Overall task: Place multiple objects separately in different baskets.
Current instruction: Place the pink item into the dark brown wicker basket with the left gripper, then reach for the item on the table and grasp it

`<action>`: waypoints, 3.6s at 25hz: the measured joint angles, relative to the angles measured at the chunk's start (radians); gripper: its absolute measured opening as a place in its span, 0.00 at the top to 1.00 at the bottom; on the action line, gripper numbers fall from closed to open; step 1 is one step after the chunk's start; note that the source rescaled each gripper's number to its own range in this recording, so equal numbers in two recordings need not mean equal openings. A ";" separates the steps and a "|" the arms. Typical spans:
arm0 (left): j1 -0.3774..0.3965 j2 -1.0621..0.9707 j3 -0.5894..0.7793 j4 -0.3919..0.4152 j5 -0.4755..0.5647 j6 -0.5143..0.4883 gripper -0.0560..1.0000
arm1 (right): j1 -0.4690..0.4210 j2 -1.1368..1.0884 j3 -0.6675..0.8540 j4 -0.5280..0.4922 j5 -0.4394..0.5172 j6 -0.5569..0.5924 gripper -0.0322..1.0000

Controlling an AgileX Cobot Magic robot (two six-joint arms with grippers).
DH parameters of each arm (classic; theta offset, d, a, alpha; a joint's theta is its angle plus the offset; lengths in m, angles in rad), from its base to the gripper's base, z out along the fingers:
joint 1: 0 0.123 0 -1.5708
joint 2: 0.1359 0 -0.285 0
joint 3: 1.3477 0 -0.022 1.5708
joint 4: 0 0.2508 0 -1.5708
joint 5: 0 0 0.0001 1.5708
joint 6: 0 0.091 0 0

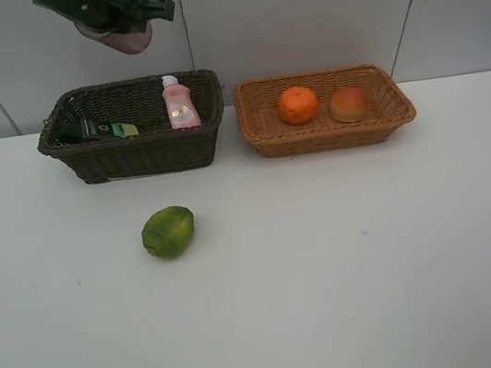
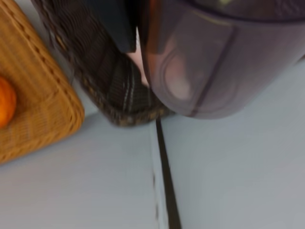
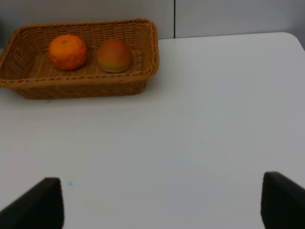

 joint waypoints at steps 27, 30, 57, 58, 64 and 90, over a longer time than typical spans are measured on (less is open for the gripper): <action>0.011 0.235 0.005 0.008 -0.069 0.000 0.95 | 0.000 0.000 0.000 0.000 0.000 0.000 0.17; 0.012 0.243 0.022 0.008 -0.054 0.000 0.95 | 0.000 0.000 0.000 0.000 0.000 0.000 0.17; -0.007 0.079 0.028 0.005 0.210 -0.001 0.00 | 0.000 0.000 0.000 0.000 0.000 0.000 0.17; -0.012 0.066 0.028 0.005 0.238 -0.001 0.00 | 0.000 0.000 0.000 0.000 0.000 0.000 0.17; -0.060 0.026 0.030 -0.022 0.396 -0.001 0.00 | 0.000 0.000 0.000 0.000 0.000 0.000 0.17; -0.128 0.023 0.230 -0.136 0.423 -0.258 0.00 | 0.000 0.000 0.000 0.000 0.000 0.000 0.17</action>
